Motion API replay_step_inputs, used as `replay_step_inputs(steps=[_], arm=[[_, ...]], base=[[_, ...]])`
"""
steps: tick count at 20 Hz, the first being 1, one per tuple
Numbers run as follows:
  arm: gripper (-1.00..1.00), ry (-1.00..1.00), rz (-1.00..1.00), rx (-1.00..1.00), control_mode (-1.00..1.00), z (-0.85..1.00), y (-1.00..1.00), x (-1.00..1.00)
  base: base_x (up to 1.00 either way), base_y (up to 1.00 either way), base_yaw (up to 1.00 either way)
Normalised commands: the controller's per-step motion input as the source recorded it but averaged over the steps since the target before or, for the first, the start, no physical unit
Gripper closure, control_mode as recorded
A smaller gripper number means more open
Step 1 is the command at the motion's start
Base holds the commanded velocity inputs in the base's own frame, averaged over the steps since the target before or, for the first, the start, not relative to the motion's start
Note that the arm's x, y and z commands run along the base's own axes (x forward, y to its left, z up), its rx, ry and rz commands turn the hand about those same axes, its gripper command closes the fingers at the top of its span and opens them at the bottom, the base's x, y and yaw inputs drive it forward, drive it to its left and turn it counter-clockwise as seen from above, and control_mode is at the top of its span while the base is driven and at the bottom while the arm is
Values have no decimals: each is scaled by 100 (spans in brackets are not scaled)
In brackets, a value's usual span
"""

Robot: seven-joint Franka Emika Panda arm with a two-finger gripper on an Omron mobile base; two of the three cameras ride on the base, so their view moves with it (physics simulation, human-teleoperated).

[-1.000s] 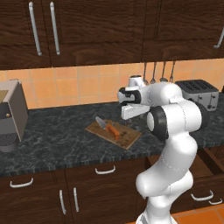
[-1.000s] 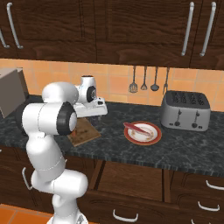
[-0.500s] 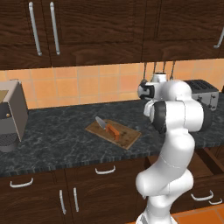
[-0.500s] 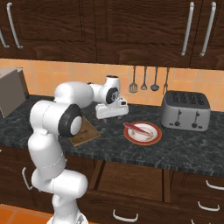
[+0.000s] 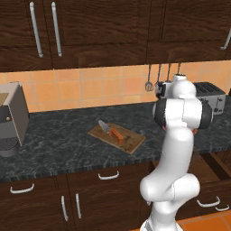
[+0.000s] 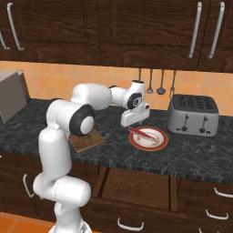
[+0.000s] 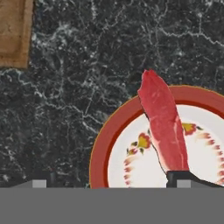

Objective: Pick up the knife from the drawer and place it on the cutting board. Then place the meat from the plate to the cutting board.

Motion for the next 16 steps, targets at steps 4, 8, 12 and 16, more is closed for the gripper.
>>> replay_step_inputs(steps=[4,8,12,16], arm=[[-100,0,14,0,-100,-17,-17,29],[-100,0,1,0,-100,-12,0,10],[-100,0,0,0,-100,-26,0,0],[-100,0,0,0,-100,-38,0,0]], base=[[0,0,0],[0,0,0],[0,0,0],[0,0,0]])
